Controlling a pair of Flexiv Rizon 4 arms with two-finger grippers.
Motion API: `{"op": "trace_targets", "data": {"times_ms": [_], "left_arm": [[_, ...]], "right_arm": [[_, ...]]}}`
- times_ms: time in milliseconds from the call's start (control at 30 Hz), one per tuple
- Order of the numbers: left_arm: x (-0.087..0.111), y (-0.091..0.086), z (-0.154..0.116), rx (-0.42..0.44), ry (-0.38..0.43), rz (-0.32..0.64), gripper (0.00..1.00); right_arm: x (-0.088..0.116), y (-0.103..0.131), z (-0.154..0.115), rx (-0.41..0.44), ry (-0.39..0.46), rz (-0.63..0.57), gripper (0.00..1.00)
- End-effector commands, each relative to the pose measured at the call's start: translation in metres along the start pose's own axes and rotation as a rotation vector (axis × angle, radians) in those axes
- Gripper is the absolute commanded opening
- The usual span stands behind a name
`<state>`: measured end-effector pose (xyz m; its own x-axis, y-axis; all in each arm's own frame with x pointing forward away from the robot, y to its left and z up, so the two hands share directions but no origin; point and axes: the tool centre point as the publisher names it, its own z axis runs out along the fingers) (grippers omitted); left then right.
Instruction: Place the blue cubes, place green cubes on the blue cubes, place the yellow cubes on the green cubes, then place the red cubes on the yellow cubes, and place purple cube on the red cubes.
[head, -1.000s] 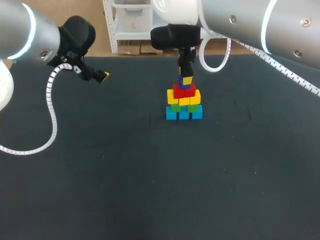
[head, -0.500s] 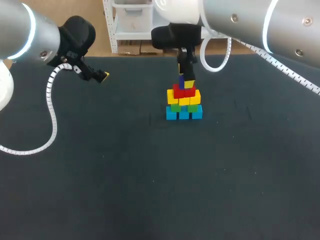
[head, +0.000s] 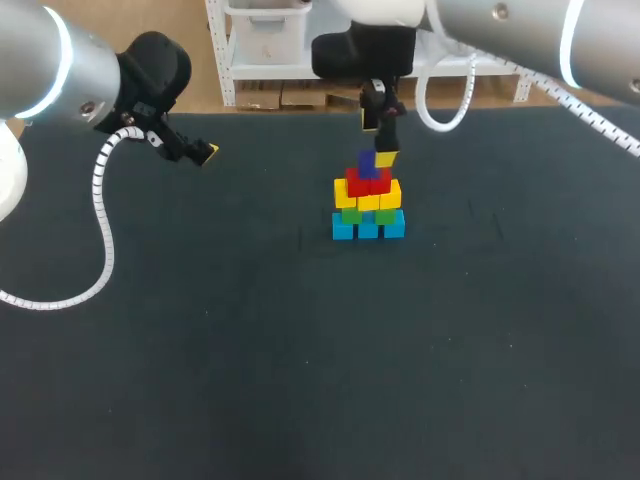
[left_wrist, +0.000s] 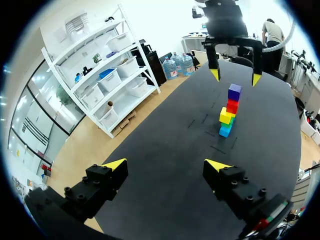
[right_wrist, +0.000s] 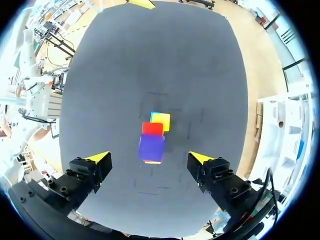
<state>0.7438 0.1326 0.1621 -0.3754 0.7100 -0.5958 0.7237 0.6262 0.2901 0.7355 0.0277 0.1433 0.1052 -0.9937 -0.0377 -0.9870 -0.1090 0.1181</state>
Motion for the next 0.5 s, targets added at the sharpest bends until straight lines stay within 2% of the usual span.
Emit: {"op": "trace_targets", "data": {"times_ms": [33,300,500], "left_arm": [[0.001,0.002,0.000,0.008,-0.004,0.004,1.00],[0.001,0.002,0.000,0.008,-0.004,0.004,1.00],[0.001,0.002,0.000,0.008,-0.004,0.004,1.00]], "right_arm": [[0.014,0.024,0.000,0.085,-0.049,-0.005,1.00],[0.028,0.045,0.004,0.136,-0.135,0.002,1.00],[0.045,0.059,0.005,0.162,-0.197,0.036,1.00]]}}
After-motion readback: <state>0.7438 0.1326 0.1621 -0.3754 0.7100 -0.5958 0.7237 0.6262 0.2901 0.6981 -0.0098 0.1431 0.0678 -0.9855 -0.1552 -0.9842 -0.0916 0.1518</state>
